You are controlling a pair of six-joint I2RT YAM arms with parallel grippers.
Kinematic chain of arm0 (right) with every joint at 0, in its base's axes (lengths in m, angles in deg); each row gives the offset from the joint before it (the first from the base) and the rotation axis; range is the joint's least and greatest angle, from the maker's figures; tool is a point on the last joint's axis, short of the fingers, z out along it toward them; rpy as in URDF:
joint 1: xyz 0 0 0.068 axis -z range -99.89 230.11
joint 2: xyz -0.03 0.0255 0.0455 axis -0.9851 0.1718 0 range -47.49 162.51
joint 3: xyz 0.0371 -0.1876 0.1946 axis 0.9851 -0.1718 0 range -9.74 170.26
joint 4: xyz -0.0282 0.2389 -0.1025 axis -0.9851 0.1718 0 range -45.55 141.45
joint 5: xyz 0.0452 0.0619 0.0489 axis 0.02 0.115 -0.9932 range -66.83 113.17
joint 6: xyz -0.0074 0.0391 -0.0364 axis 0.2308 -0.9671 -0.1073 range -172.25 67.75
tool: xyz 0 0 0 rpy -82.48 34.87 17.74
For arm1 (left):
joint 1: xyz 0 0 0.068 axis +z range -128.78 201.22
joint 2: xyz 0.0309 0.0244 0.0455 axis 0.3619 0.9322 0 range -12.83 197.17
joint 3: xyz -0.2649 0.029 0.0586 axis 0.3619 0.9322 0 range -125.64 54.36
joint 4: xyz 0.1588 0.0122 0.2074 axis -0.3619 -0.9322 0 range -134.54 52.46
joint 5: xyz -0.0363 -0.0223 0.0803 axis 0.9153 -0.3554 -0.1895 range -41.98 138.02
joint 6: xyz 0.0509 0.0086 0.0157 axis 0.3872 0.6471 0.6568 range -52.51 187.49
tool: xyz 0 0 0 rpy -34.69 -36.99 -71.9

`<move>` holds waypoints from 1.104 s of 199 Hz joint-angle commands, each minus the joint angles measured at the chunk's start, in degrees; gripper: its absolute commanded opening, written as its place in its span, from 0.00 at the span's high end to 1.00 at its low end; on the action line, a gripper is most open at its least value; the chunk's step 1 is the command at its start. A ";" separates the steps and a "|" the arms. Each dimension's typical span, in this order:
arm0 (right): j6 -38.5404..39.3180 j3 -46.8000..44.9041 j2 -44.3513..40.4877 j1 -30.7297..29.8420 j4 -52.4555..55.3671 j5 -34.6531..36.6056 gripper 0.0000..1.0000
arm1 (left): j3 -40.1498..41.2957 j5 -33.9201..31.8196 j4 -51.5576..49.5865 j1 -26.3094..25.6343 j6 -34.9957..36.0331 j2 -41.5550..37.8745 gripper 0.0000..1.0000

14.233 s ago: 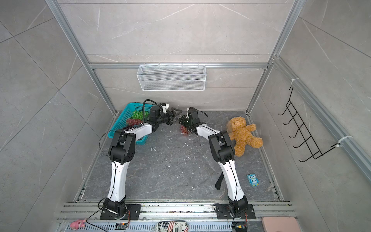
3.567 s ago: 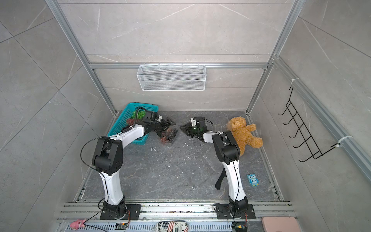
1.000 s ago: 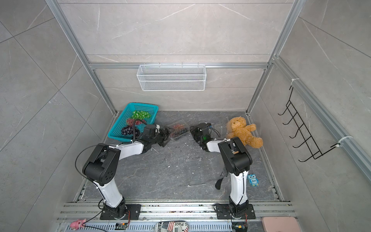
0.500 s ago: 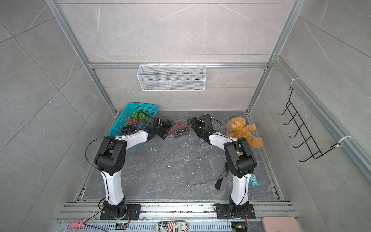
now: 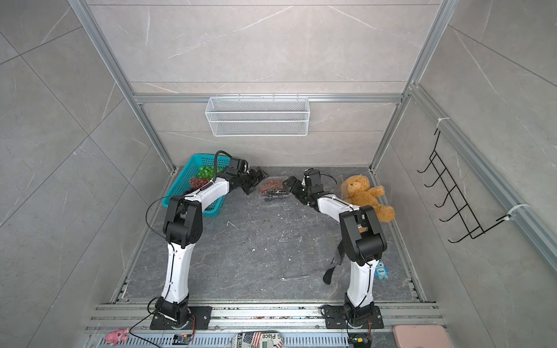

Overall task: Pack grapes into containers
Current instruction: Close the packing box at the center of the board.

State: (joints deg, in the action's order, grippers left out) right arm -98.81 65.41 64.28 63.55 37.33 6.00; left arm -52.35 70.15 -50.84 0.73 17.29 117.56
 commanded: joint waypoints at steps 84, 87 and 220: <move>5.64 11.19 9.70 1.31 4.14 -6.46 0.01 | 47.33 -1.50 40.21 -0.45 -10.92 -24.38 0.15; 5.69 11.49 9.96 1.27 4.21 -6.58 0.01 | 47.86 -1.24 41.60 -0.43 -11.58 -23.95 0.16; 7.38 18.99 15.71 1.44 7.80 -8.06 0.07 | 44.00 -1.83 52.70 -0.44 -17.95 -12.48 0.56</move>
State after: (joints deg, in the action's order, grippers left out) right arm -92.61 82.24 77.90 64.82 43.67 -1.15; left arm -6.30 69.03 -0.59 0.23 -0.76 104.34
